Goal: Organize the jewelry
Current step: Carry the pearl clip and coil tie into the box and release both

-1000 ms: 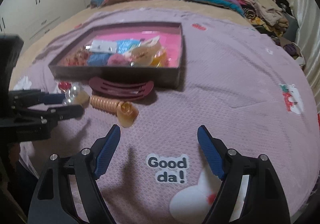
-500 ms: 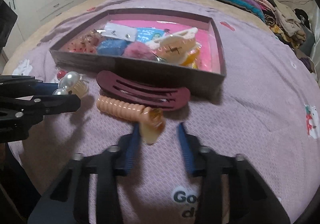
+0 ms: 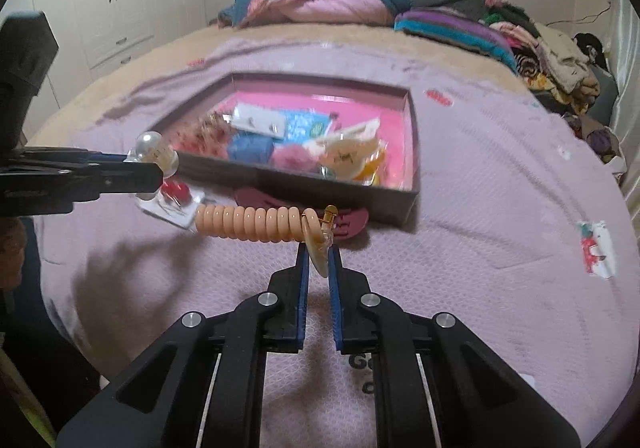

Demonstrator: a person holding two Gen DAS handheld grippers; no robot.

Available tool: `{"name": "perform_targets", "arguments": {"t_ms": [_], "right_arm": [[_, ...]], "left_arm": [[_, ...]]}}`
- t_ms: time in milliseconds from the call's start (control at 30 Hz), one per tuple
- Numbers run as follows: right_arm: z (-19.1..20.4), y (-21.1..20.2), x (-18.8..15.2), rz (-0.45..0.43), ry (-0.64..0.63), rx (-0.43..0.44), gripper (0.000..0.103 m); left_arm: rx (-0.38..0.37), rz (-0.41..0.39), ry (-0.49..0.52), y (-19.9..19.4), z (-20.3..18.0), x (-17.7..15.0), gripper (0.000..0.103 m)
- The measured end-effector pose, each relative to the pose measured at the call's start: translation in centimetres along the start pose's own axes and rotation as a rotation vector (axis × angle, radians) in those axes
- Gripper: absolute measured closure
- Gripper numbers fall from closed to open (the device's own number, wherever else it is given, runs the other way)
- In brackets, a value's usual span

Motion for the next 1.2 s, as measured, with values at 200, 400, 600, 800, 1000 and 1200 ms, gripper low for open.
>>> {"name": "perform_targets", "arguments": {"t_ms": [200,400,600,800,1000,1200], "right_arm": [[0.8,-3.1,1.6,-0.068,-0.008,0.003,0.094],[2.0,-5.3,3.7,-0.126,-0.027,0.014,0.094],[2.9,-6.3,5.5,-0.161,-0.034,0.013,0.094],[3.5,-6.4,6.9,-0.176,-0.049,0.004,0.094],[3.9,-6.4,8.0,-0.184,-0.061,-0.013,0.094],[3.8,-6.1,9.8,-0.201,-0.074,-0.019,0.094]], "left_arm": [[0.016,-0.061,-0.026,-2.4,1.3,0.9,0.078],[0.041,-0.114,-0.046,-4.6,2.8,1.8,0.078],[0.070,-0.158,-0.053,-6.5,4.2,2.8,0.078],[0.090,-0.189,-0.065,-7.7,5.5,3.6,0.078],[0.104,-0.204,-0.067,-8.1,6.5,4.5,0.077],[0.114,-0.221,-0.061,-8.0,7.1,5.8,0.077]]}}
Point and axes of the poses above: each gripper's, at about its wrist camera, not at the fingertips, and y roughly the way its jaws point, z to its left, x to its top, the point moved 1 cm from there along y, roughly the way its jaws point, and after that the axes turned 3 degrees about -z, right-handed, at the moved point
